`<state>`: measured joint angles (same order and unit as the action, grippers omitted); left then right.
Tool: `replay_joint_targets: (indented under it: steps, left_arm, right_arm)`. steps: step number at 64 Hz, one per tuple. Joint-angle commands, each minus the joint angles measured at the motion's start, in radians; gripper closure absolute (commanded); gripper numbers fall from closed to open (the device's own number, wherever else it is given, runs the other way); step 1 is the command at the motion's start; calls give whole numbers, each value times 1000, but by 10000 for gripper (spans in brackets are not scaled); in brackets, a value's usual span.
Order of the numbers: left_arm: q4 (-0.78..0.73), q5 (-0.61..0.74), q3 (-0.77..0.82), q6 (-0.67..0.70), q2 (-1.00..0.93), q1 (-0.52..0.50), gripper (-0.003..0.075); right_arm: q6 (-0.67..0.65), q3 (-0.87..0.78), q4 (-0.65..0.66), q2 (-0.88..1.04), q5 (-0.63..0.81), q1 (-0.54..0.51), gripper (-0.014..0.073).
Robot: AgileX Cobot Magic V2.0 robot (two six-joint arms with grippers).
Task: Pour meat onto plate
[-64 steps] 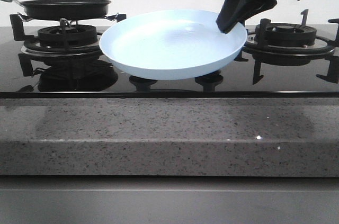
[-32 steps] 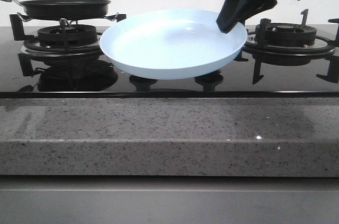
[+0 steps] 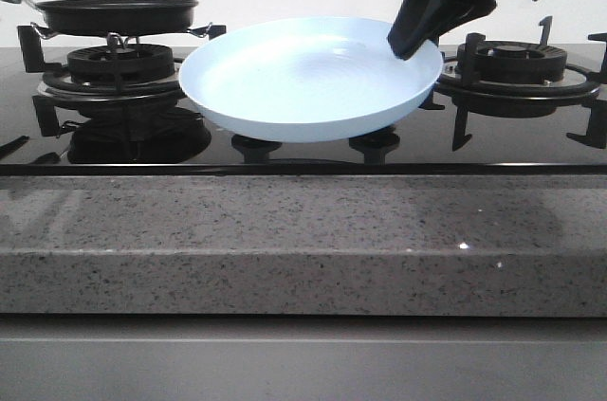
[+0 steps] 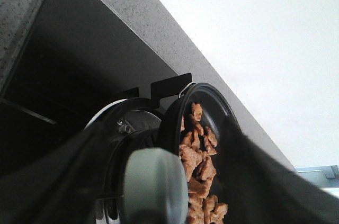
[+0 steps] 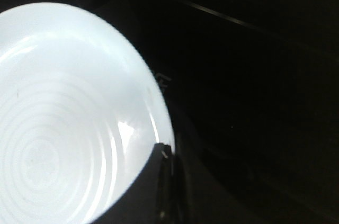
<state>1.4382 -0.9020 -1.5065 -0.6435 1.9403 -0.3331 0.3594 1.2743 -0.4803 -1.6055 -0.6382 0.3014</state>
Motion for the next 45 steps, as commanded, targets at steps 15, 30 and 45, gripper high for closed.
replay_joint_targets:
  steps: [15, 30, 45]
  left_arm:
    - [80, -42, -32, -8, -49, 4, 563]
    - [93, -56, -32, -8, -49, 4, 703]
    - [180, -129, -32, -8, -56, 0, 741]
  right_arm:
    - [8, 26, -28, 51, 47, -1, 661]
    - [8, 26, -28, 51, 47, -1, 661]
    - [8, 26, -28, 51, 47, -1, 661]
